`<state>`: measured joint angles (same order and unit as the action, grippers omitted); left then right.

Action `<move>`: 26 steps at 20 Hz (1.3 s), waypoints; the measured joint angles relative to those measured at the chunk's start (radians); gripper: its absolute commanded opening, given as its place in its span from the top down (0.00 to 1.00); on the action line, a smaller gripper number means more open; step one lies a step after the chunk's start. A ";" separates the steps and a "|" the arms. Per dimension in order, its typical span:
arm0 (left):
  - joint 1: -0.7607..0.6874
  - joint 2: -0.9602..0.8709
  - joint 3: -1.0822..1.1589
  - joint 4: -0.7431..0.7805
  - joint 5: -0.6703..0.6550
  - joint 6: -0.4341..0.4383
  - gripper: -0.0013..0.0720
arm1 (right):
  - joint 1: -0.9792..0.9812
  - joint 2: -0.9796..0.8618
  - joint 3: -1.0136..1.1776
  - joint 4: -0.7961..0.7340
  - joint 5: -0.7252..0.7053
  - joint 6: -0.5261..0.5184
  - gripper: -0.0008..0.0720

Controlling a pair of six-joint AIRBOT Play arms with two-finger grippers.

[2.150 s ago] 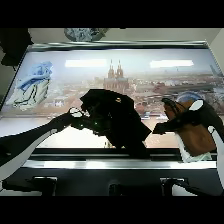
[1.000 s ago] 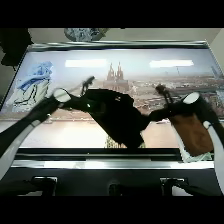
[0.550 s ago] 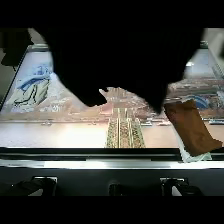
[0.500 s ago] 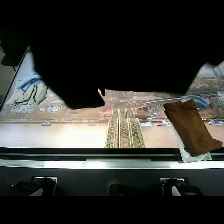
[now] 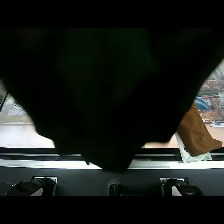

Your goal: Fold the shirts.

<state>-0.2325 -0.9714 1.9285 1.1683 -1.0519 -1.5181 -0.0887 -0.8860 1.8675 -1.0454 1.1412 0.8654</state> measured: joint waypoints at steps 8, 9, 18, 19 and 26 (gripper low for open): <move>0.005 -0.304 -0.383 0.226 -0.024 -0.057 0.94 | 0.153 -0.692 0.001 -0.018 0.117 -0.050 0.92; 0.007 -0.366 -0.401 0.230 -0.023 -0.059 0.94 | 0.169 -0.755 0.001 -0.014 0.084 -0.043 0.92; 0.067 -0.651 -0.399 0.048 -0.045 -0.062 0.24 | 0.182 -0.934 0.003 0.005 0.041 0.123 0.23; 0.092 -0.656 -0.379 0.034 -0.084 -0.051 0.24 | 0.161 -0.910 0.004 0.003 0.070 0.122 0.23; 0.365 -0.582 -0.552 -0.013 -0.330 0.026 0.27 | -0.098 -0.730 -0.174 -0.119 0.478 0.107 0.24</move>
<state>0.1329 -1.5536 1.3766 1.1553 -1.3819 -1.4918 -0.1871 -1.6161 1.6939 -1.1645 1.6192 0.9722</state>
